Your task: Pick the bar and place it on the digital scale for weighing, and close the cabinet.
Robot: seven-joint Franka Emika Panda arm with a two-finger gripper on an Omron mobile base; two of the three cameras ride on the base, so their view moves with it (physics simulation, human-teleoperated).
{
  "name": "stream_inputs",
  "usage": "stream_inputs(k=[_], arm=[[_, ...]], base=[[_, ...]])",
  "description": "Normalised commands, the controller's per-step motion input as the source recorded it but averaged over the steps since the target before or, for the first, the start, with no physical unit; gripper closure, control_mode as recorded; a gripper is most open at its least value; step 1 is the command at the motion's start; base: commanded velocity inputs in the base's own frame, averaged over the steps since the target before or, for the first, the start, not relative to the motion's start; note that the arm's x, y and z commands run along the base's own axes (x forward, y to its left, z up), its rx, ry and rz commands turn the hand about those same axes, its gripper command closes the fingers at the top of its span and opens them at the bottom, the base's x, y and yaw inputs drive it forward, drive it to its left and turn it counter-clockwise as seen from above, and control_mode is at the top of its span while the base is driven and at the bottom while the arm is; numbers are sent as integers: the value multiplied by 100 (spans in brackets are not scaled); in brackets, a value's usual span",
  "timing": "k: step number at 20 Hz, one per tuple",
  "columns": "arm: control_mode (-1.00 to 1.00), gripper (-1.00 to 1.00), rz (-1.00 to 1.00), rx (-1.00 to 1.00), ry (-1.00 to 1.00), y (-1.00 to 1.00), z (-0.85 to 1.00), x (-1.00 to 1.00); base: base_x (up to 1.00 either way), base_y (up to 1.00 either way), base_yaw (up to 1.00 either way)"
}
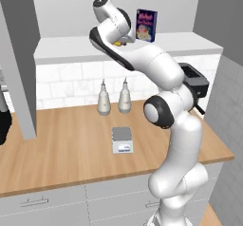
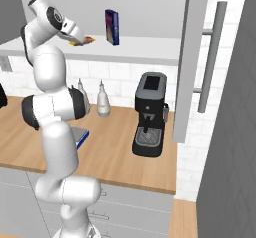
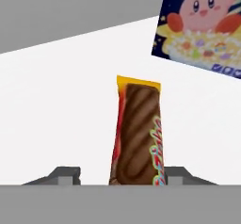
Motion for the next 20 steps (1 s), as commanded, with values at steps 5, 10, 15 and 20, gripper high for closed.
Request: stream_inputs(k=[5,10,15,20], arm=[[-100,100,0,4,-2,-28,-20,-3],[-100,100,0,1,-23,23,-5,-87],[-100,100,1,0,-31,11,6,-100],[-100,100,14,0,-24,-4,39,-100]], base=[[0,0,0],[0,0,0],[0,0,0],[0,0,0]])
